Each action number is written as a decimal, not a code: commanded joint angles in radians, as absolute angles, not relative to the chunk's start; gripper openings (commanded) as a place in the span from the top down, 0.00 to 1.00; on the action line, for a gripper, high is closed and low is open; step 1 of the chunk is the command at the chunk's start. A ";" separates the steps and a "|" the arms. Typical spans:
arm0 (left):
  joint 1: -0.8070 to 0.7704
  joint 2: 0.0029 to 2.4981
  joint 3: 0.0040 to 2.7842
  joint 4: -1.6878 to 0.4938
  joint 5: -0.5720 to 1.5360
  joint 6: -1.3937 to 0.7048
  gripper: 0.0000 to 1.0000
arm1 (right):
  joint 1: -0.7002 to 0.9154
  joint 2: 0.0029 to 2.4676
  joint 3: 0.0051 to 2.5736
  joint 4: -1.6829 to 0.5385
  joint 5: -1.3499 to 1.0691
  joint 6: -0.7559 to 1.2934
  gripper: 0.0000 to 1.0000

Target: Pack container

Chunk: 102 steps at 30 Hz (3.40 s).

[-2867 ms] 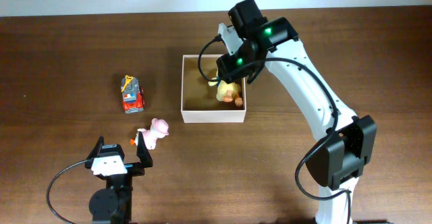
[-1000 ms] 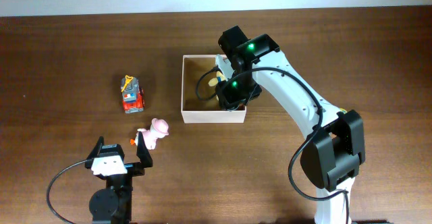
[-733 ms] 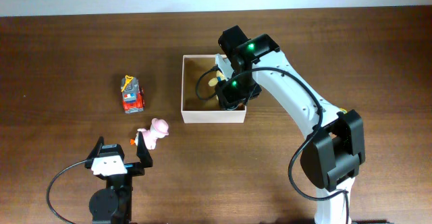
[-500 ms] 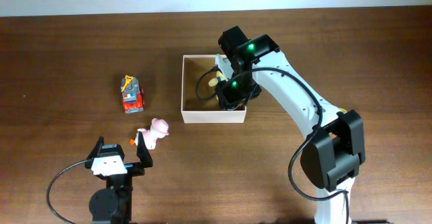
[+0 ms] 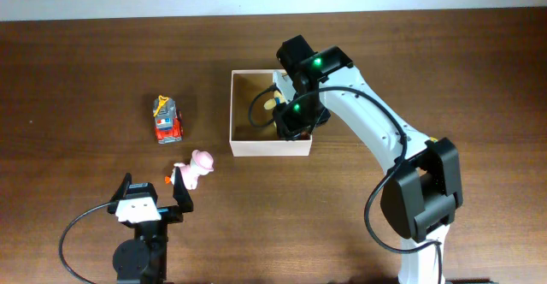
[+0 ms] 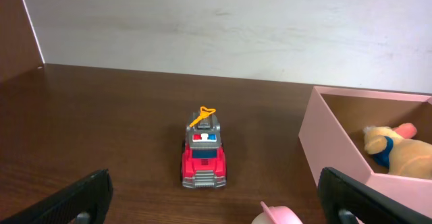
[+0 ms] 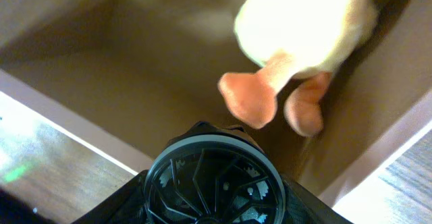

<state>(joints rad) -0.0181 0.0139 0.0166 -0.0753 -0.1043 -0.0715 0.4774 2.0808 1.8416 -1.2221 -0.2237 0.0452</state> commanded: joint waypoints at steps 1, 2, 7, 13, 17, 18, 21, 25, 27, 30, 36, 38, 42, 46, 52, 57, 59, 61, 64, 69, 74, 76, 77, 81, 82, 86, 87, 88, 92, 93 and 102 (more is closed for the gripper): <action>-0.012 0.008 0.009 -0.073 -0.094 -0.059 0.01 | 0.437 2.088 1.830 -1.210 -0.234 0.059 0.43; -0.012 0.008 0.009 -0.073 -0.094 -0.059 0.01 | 0.428 2.088 1.830 -1.208 -0.237 0.068 0.43; -0.012 0.008 0.009 -0.073 -0.094 -0.059 0.01 | 0.390 2.088 1.830 -1.219 -0.298 0.068 0.43; -0.012 0.008 0.009 -0.073 -0.094 -0.059 0.01 | 0.387 2.088 1.830 -1.235 -0.304 0.068 0.43; -0.012 0.008 0.009 -0.073 -0.094 -0.059 0.01 | 0.387 2.088 1.830 -1.235 -0.308 0.068 0.43; -0.012 0.008 0.009 -0.073 -0.094 -0.059 0.01 | 0.387 2.088 1.830 -1.235 -0.312 0.068 0.44; -0.012 0.008 0.009 -0.073 -0.094 -0.059 0.01 | 0.388 2.088 1.830 -1.245 -0.336 0.068 0.44; -0.012 0.008 0.009 -0.073 -0.094 -0.059 0.01 | 0.397 2.088 1.830 -1.268 -0.341 0.064 0.44; -0.012 0.008 0.009 -0.073 -0.094 -0.059 0.01 | 0.406 2.088 1.830 -1.275 -0.341 0.063 0.44; -0.012 0.008 0.009 -0.073 -0.094 -0.059 0.01 | 0.421 2.088 1.830 -1.277 -0.340 0.064 0.44; -0.012 0.008 0.009 -0.073 -0.094 -0.059 0.01 | 0.434 2.088 1.830 -1.278 -0.340 0.064 0.43; -0.012 0.008 0.009 -0.073 -0.094 -0.059 0.01 | 0.433 2.088 1.830 -1.279 -0.340 0.064 0.43; -0.012 0.008 0.009 -0.073 -0.094 -0.059 0.01 | 0.432 2.088 1.830 -1.277 -0.335 0.063 0.43; -0.012 0.008 0.009 -0.073 -0.094 -0.059 0.01 | 0.432 2.088 1.830 -1.251 -0.325 0.060 0.43; -0.012 0.008 0.009 -0.073 -0.094 -0.059 0.01 | 0.432 2.088 1.830 -1.224 -0.326 0.061 0.43; -0.012 0.008 0.009 -0.073 -0.094 -0.059 0.01 | 0.433 2.088 1.830 -1.203 -0.326 0.061 0.43; -0.012 0.008 0.009 -0.073 -0.094 -0.059 0.01 | 0.433 2.088 1.830 -1.197 -0.326 0.061 0.43; -0.012 0.008 0.009 -0.073 -0.094 -0.059 0.01 | 0.433 2.088 1.830 -1.196 -0.326 0.061 0.43; -0.012 0.008 0.009 -0.073 -0.094 -0.059 0.01 | 0.439 2.088 1.830 -1.196 -0.325 0.060 0.43; -0.012 0.008 0.009 -0.073 -0.094 -0.059 0.01 | 0.452 2.088 1.829 -1.200 -0.324 0.060 0.43; -0.012 0.008 0.009 -0.073 -0.094 -0.059 0.01 | 0.458 2.088 1.829 -1.200 -0.305 0.061 0.43; -0.012 0.008 0.009 -0.073 -0.094 -0.059 0.01 | 0.459 2.088 1.829 -1.200 -0.303 0.061 0.43; -0.012 0.008 0.009 -0.073 -0.094 -0.059 0.01 | 0.458 2.088 1.829 -1.204 -0.303 0.061 0.43; -0.012 0.008 0.009 -0.073 -0.094 -0.059 0.01 | 0.458 2.088 1.829 -1.232 -0.298 0.060 0.43; -0.012 0.008 0.009 -0.073 -0.094 -0.059 0.01 | 0.458 2.088 1.827 -1.235 -0.288 0.060 0.43; -0.012 0.008 0.009 -0.073 -0.094 -0.059 0.01 | 0.458 2.088 1.821 -1.237 -0.272 0.060 0.43; -0.012 0.008 0.009 -0.073 -0.094 -0.059 0.01 | 0.458 2.088 1.821 -1.235 -0.272 0.060 0.43; -0.012 0.008 0.009 -0.073 -0.094 -0.059 0.01 | 0.458 2.088 1.820 -1.234 -0.272 0.060 0.43; -0.012 0.008 0.009 -0.073 -0.094 -0.059 0.01 | 0.458 2.089 1.820 -1.228 -0.272 0.061 0.43; -0.012 0.008 0.009 -0.073 -0.094 -0.059 0.01 | 0.458 2.089 1.820 -1.222 -0.272 0.061 0.42; -0.012 0.008 0.009 -0.073 -0.094 -0.059 0.01 | 0.458 2.089 1.820 -1.214 -0.273 0.065 0.43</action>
<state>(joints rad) -0.0181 0.0139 0.0166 -0.0753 -0.1047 -0.0715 0.4507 2.0808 1.8275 -1.2060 -0.2852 0.0635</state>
